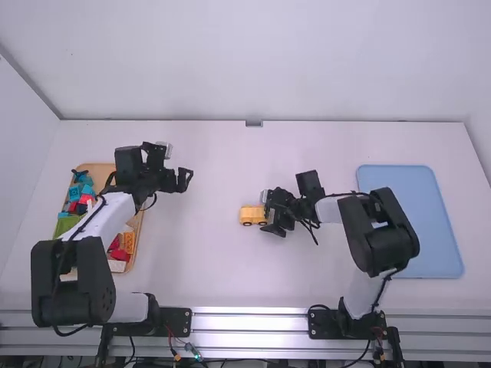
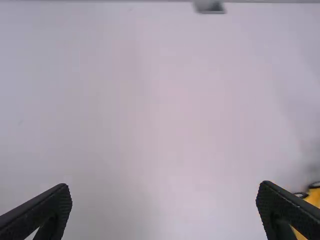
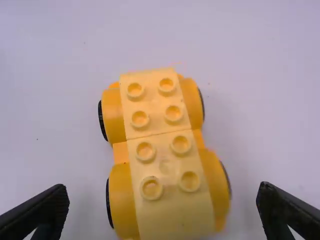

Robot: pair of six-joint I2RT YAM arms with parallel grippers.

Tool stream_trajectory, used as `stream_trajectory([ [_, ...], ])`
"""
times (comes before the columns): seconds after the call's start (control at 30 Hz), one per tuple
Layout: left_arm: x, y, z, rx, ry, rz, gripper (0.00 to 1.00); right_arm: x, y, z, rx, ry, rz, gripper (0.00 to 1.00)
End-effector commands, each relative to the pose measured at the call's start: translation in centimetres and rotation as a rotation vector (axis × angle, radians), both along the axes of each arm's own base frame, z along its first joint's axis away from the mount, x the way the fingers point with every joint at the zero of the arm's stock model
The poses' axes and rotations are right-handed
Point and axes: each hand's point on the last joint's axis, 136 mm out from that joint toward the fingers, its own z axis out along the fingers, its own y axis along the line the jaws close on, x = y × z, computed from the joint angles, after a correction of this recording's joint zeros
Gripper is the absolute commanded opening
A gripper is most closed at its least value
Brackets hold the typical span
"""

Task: Assemble lego blocks to make yellow taxi

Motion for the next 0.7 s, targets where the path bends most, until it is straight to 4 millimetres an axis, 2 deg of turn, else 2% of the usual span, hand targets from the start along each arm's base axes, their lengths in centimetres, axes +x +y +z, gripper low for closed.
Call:
stream_trajectory([
  [0.0,-0.4,3.6,0.5,-0.023,0.055,0.212,0.99,1.4,-1.5,1.4,-0.085,-0.070,-0.069,0.99],
  [0.03,-0.5,4.0,0.4,-0.019,0.065,0.229,0.99,1.3,-1.7,1.6,-0.090,-0.071,-0.072,0.99],
  [0.13,-2.3,7.6,-0.4,0.031,0.167,0.371,0.99,1.6,-2.7,4.0,-0.111,-0.115,-0.107,1.00],
  [0.17,-2.6,8.3,-0.5,0.032,0.182,0.405,0.99,1.7,-2.7,4.4,-0.108,-0.124,-0.111,0.99],
  [0.27,-4.7,11.9,-1.2,0.028,0.268,0.614,0.99,2.1,-3.3,6.8,-0.088,-0.173,-0.135,0.99],
  [0.43,-7.5,14.1,-2.3,0.048,0.361,0.707,0.99,2.3,-3.2,8.9,-0.061,-0.216,-0.154,0.99],
  [0.53,-9.1,14.7,-3.3,0.115,0.429,0.652,0.98,2.3,-3.0,9.5,-0.054,-0.232,-0.152,0.99],
  [0.67,-10.7,15.2,-4.0,0.192,0.494,0.593,0.90,2.1,-2.6,9.5,-0.056,-0.235,-0.139,0.99],
])
